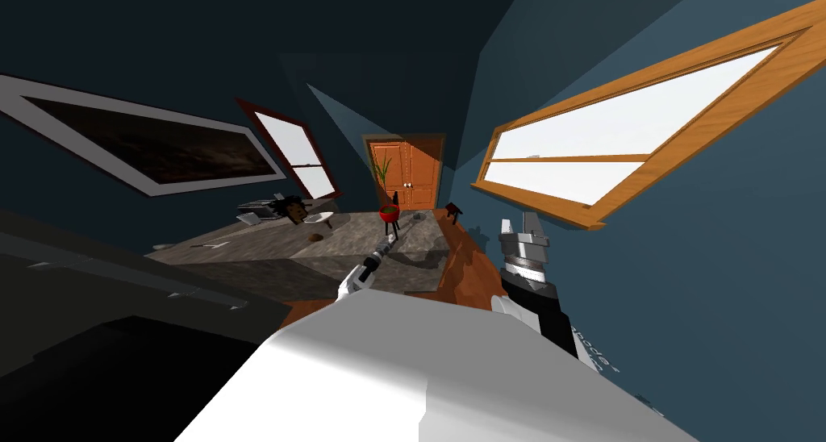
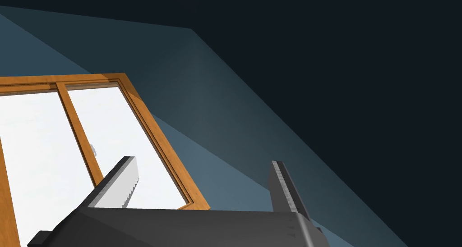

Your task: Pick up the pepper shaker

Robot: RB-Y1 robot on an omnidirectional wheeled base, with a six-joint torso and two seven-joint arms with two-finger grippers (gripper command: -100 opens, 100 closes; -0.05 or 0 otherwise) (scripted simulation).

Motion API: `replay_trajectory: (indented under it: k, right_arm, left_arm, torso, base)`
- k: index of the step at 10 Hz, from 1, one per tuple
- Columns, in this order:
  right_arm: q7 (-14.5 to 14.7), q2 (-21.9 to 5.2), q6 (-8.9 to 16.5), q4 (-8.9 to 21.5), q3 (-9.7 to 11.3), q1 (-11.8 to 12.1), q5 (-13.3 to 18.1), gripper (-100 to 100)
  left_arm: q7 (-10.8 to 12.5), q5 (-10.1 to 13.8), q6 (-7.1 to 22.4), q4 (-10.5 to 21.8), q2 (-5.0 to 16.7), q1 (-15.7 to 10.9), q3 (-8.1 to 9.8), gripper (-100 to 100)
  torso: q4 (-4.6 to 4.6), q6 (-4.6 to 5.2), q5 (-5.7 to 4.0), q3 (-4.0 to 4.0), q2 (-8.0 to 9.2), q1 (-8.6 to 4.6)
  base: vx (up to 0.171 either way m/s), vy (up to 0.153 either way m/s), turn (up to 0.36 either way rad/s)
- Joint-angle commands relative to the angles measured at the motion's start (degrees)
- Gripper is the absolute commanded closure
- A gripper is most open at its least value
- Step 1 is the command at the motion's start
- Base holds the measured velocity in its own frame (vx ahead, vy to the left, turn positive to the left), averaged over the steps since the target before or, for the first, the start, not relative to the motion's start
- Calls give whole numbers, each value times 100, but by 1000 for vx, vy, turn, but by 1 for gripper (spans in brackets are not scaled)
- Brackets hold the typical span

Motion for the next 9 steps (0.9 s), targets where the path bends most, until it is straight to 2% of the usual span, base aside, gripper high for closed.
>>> replay_trajectory:
  k: [1,2,4,5,7,9]
  right_arm:
    - [0,0,0,0,0,0,0,0]
    - [0,0,0,0,0,0,0,0]
    - [0,0,0,0,0,0,0,0]
    - [0,0,0,0,0,0,0,0]
    - [0,0,0,0,0,0,0,0]
    - [0,0,0,0,0,0,0,0]
  left_arm:
    - [-3,-10,10,286,-14,-251,1,-100]
    - [-43,-52,-72,467,-73,-430,65,-100]
    - [-43,-52,-72,767,-73,-755,65,-100]
    - [-43,-52,-72,886,-73,-775,65,-100]
    - [-83,-95,-153,1262,-133,-1208,128,-100]
    - [-83,-95,-153,1472,-133,-1299,128,-100]
  torso:
    - [0,0,0,0,0,0]
    - [-1,0,0,-4,-7,0]
    - [0,0,0,-1,-1,-1]
    - [-1,0,0,-3,-6,-1]
    - [-1,-1,1,-3,-4,4]
    - [-1,-1,0,-3,-6,-2]
  base:
    - [-35,5,-8]
    - [-52,3,73]
    - [-51,2,12]
    - [-15,3,-7]
    - [-67,11,55]
    - [-18,-2,-1]
